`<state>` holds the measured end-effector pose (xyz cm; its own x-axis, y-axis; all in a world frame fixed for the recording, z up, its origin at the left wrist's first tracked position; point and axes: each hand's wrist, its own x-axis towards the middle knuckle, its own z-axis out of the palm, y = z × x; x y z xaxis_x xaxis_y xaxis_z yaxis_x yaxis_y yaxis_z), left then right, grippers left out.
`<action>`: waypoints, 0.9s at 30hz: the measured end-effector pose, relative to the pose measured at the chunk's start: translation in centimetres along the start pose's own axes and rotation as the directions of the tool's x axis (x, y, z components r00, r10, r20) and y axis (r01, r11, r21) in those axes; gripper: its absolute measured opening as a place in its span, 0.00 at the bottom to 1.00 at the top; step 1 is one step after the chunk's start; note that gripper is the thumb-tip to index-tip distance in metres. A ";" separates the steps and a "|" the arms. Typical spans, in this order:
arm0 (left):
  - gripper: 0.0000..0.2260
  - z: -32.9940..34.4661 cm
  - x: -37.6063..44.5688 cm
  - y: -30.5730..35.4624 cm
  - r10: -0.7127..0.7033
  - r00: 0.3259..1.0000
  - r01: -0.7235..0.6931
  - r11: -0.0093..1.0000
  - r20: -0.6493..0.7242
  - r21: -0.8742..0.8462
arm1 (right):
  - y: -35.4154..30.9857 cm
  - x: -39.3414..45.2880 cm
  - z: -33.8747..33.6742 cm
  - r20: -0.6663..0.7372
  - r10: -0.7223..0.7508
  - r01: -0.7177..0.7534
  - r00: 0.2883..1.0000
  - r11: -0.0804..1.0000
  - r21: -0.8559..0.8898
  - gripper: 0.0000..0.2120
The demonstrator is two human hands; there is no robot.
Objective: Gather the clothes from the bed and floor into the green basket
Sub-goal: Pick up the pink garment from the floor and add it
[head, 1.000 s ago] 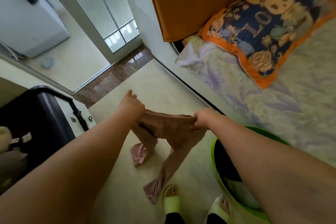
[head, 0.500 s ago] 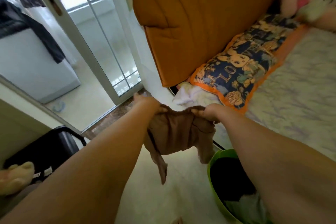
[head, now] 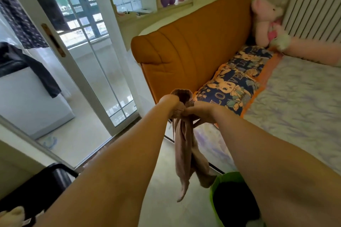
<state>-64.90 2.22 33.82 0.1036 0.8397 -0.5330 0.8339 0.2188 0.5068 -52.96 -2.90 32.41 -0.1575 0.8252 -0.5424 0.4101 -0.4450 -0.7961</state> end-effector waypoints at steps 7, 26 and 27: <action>0.24 0.1 0.7 -0.6 0.121 0.993 -0.108 0.900 0.004 -0.423 | -0.2 0.5 -0.2 -0.159 -0.165 0.126 0.973 0.965 -0.231 0.16; 0.30 5.4 5.7 -5.1 0.218 0.943 -0.183 0.971 0.253 -0.156 | -3.9 -1.3 -5.9 -0.328 -0.226 0.396 0.917 0.609 0.688 0.15; 0.31 5.9 5.5 -5.1 0.224 0.932 -0.177 0.967 0.284 -0.181 | -3.9 -1.4 -6.5 -0.370 -0.214 0.424 0.904 0.559 0.712 0.16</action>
<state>-65.35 2.83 24.32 0.4375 0.6907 -0.5758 0.6902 0.1525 0.7074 -48.53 -0.07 38.06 0.1024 0.9701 -0.2202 -0.4773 -0.1463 -0.8665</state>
